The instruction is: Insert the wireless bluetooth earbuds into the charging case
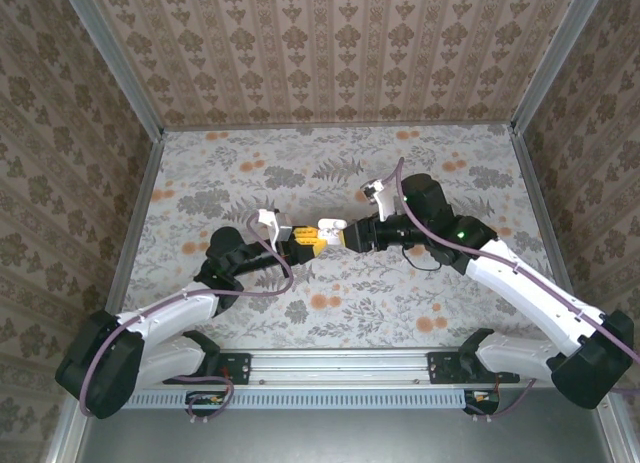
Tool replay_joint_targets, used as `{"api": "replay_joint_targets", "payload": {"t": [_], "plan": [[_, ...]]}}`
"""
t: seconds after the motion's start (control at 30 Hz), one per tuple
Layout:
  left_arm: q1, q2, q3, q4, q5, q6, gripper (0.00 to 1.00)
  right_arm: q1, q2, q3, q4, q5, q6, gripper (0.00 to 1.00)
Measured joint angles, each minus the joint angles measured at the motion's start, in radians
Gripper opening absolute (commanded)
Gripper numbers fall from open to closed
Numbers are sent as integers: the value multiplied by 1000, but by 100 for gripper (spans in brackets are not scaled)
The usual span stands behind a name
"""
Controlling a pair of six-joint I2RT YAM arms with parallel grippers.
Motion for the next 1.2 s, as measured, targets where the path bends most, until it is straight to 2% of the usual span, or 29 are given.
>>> {"api": "replay_joint_targets", "payload": {"t": [0.5,0.77,0.93,1.2], "plan": [[0,17,2,-2,-1,0,0,1,21,11,-33,59,-35,42],[0,17,2,-6,-1,0,0,1,21,12,-32,59,-46,33],[0,17,2,-6,-1,0,0,1,21,11,-33,58,-51,40],[0,17,2,0,0,0,0,1,3,11,-44,97,-53,40]]}}
